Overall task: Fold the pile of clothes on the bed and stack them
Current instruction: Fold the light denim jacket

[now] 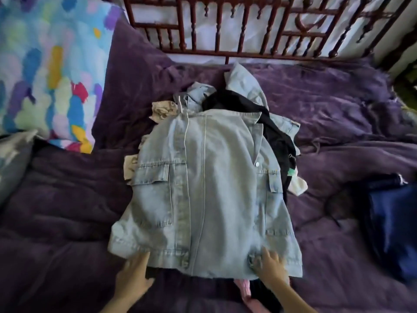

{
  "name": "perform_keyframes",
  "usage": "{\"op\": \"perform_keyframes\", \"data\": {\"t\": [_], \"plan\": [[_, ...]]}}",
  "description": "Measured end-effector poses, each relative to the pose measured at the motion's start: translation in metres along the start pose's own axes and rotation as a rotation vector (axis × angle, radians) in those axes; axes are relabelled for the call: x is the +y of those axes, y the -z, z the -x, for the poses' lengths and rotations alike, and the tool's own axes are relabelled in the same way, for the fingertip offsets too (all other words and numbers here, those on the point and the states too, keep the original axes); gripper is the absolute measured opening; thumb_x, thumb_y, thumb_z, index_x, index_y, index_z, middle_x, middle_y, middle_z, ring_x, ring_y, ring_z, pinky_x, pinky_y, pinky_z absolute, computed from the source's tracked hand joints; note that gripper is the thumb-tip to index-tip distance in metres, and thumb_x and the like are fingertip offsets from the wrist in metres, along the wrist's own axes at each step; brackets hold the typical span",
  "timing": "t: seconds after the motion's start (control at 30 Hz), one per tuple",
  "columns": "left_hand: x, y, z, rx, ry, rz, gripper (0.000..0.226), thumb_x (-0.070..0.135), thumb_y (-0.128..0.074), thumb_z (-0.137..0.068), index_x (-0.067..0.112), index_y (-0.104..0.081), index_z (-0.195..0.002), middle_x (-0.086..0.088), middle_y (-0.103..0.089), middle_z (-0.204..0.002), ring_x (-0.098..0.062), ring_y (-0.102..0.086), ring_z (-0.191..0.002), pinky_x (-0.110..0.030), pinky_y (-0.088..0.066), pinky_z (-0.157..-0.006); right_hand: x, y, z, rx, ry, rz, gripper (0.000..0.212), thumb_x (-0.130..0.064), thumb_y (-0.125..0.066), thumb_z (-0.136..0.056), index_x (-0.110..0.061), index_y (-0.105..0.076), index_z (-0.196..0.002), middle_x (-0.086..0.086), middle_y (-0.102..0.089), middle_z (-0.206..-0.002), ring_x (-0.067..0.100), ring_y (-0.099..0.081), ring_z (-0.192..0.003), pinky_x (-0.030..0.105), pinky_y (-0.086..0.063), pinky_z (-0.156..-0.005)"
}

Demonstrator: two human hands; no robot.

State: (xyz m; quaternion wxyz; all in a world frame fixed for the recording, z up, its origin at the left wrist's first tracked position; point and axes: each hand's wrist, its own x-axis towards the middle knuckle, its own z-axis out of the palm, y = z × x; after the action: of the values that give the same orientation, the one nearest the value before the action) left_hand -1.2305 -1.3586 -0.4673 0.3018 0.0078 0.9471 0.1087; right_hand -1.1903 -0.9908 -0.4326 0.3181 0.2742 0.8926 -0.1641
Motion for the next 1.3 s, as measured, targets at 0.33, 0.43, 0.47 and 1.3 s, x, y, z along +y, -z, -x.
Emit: {"op": "perform_keyframes", "data": {"t": [0.33,0.43,0.47,1.3], "plan": [[0.051,0.02,-0.015,0.166,-0.193,-0.208,0.057,0.011,-0.094,-0.025,0.01,-0.072,-0.078,-0.004,-0.069,-0.068,-0.026,-0.066,-0.059,-0.038,-0.054,-0.05,-0.008,-0.005,0.003,0.015,0.187,0.507,0.059,-0.03,-0.05,-0.093,-0.024,-0.021,-0.144,0.001,-0.046,-0.139,0.027,-0.044,-0.126,0.039,-0.032,-0.103],[0.052,0.039,-0.021,0.107,-0.161,-0.064,0.017,0.001,-0.071,-0.068,0.011,-0.062,-0.078,-0.002,-0.064,-0.073,-0.025,-0.063,-0.067,-0.034,-0.051,-0.058,-0.002,0.001,0.007,0.06,0.183,0.559,0.051,-0.027,-0.044,-0.095,-0.023,-0.026,-0.143,0.001,-0.051,-0.135,0.024,-0.049,-0.123,0.037,-0.033,-0.099],[0.05,0.046,-0.023,0.108,-0.143,-0.031,0.009,0.006,-0.061,-0.079,0.013,-0.058,-0.078,0.002,-0.06,-0.075,-0.022,-0.061,-0.072,-0.032,-0.049,-0.063,0.004,0.001,0.007,0.046,0.167,0.562,0.048,-0.028,-0.043,-0.095,-0.023,-0.029,-0.142,0.001,-0.052,-0.134,0.024,-0.049,-0.122,0.037,-0.033,-0.098],[0.015,0.044,0.022,0.113,-0.108,-0.173,0.086,0.04,-0.062,-0.084,0.022,-0.01,-0.15,-0.014,-0.009,-0.156,-0.031,-0.008,-0.144,-0.049,-0.021,-0.113,-0.019,-0.01,0.064,0.099,-0.013,-0.194,0.064,-0.018,-0.048,-0.091,-0.026,-0.018,-0.148,0.003,-0.022,-0.151,0.028,-0.025,-0.135,0.039,-0.035,-0.102]]}}
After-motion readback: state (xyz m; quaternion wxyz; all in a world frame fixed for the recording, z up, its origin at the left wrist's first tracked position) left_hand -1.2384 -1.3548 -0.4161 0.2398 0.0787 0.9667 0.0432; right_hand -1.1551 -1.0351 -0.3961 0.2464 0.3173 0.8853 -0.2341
